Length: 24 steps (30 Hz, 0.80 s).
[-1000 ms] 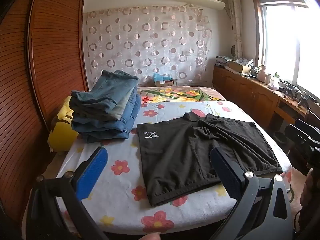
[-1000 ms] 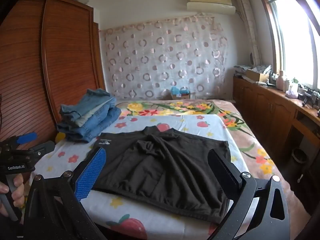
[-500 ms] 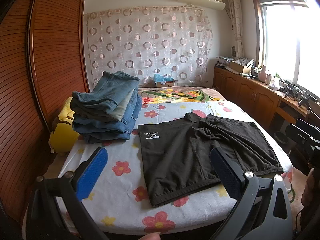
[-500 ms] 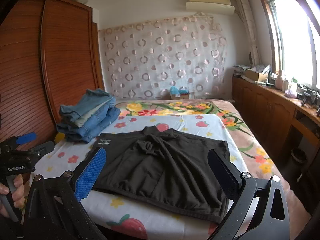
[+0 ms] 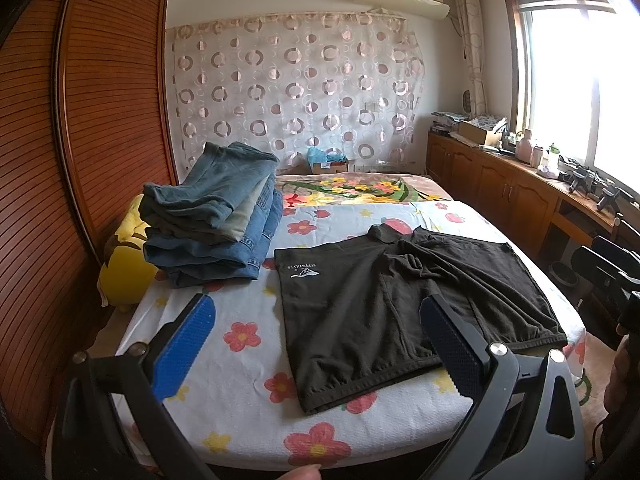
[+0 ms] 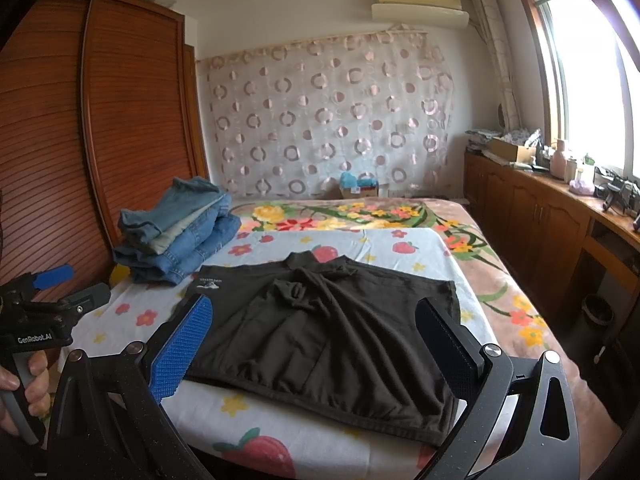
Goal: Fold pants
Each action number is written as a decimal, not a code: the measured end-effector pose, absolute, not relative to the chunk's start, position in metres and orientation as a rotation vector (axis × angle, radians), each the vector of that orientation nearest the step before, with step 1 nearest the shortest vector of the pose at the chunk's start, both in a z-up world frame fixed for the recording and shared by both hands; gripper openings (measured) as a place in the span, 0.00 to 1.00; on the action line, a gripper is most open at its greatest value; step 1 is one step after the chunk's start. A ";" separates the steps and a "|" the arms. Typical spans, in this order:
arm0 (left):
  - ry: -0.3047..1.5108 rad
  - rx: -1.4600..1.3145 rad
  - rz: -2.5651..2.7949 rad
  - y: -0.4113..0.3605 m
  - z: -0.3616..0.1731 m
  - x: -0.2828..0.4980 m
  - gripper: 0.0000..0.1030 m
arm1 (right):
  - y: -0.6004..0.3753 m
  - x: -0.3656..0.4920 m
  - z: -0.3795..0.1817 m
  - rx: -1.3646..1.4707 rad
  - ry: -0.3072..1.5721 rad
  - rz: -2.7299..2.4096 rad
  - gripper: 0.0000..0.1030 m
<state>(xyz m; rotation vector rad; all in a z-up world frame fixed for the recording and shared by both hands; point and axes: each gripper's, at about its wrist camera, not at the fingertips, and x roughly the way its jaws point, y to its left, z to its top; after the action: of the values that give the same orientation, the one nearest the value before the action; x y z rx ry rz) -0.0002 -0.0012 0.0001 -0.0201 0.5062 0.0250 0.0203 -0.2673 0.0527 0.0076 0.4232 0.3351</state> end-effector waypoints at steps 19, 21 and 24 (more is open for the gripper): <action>0.503 -0.017 0.026 0.004 0.005 -0.002 1.00 | -0.269 0.017 0.053 0.008 0.422 0.336 1.00; 0.504 -0.018 0.024 0.005 0.006 -0.002 1.00 | -0.269 0.018 0.053 0.010 0.423 0.336 1.00; 0.506 -0.021 0.023 0.006 0.007 -0.002 1.00 | -0.269 0.017 0.053 0.009 0.423 0.337 1.00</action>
<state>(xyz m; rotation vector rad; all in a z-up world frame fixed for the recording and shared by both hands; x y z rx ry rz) -0.0017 0.0065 0.0068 -0.0206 0.5057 0.0226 0.0175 -0.2686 0.0532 0.0094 0.4229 0.3368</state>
